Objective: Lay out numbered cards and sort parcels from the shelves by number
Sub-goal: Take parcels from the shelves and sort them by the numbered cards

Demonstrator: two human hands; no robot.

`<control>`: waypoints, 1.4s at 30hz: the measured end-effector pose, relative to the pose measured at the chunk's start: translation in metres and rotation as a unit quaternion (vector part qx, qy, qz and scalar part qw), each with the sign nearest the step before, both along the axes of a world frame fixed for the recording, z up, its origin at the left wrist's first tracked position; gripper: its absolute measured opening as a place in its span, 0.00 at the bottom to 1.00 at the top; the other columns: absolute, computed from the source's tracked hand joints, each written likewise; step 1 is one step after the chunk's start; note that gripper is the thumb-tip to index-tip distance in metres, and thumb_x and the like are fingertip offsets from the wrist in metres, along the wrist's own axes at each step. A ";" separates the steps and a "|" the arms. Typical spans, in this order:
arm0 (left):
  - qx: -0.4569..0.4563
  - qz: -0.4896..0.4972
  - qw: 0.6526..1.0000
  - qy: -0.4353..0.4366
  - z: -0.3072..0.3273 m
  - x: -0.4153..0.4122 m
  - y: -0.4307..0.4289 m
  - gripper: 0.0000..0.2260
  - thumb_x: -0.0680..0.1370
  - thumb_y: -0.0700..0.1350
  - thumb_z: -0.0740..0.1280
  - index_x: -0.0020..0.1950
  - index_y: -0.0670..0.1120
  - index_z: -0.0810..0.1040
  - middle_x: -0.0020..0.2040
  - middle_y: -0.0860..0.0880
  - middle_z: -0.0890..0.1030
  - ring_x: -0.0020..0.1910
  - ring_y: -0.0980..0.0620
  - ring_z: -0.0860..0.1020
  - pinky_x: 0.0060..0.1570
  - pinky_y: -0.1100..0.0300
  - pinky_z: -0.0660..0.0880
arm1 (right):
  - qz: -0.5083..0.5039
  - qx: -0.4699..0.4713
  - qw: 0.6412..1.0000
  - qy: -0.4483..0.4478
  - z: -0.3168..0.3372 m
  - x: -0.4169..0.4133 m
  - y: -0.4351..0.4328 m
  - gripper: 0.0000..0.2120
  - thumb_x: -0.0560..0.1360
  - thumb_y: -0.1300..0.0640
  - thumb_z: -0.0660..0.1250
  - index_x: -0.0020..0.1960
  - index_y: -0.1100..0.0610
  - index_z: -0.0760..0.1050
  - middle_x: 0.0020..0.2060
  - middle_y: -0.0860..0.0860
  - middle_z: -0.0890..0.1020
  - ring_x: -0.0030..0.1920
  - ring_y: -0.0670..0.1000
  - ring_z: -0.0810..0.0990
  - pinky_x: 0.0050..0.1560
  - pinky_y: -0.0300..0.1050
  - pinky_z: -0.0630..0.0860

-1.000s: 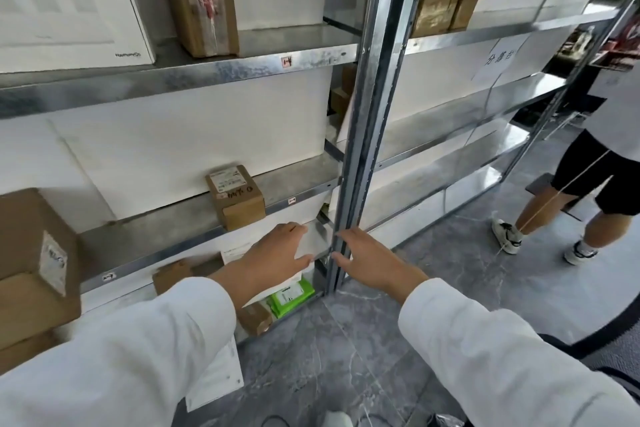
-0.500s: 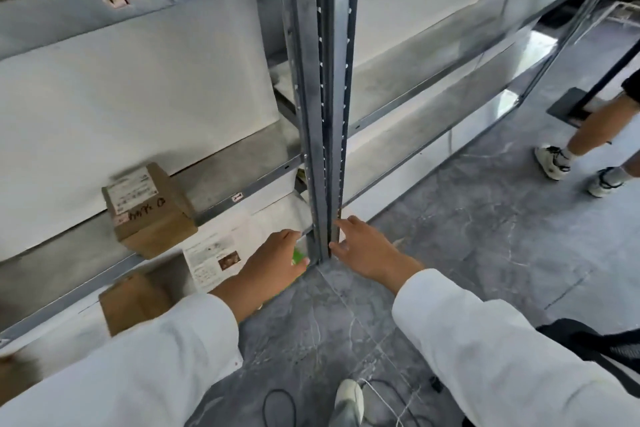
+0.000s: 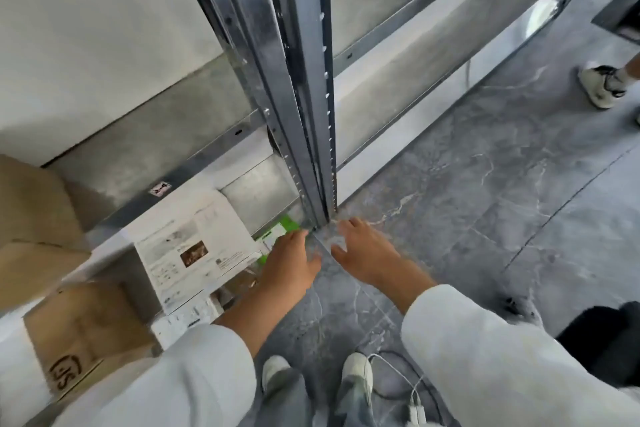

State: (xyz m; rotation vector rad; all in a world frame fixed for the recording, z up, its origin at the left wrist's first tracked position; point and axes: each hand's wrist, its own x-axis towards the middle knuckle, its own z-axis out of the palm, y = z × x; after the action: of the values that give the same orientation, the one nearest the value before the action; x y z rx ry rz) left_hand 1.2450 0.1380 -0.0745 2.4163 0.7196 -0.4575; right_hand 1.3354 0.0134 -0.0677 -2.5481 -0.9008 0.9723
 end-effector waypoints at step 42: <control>0.087 0.184 0.977 0.059 -0.637 0.012 0.230 0.23 0.81 0.53 0.58 0.68 0.38 0.70 0.67 0.37 0.70 0.66 0.38 0.69 0.62 0.49 0.67 | -0.360 0.097 0.874 0.312 -0.624 -0.036 0.236 0.29 0.79 0.55 0.64 0.71 0.60 0.51 0.65 0.60 0.73 0.63 0.60 0.73 0.62 0.51 0.71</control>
State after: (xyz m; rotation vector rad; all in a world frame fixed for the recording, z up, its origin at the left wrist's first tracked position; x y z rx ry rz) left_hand 1.2574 0.3680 -0.7118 2.3516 1.2765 -0.4004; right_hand 1.2995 0.2491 -0.6921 -1.9098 0.1373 1.2254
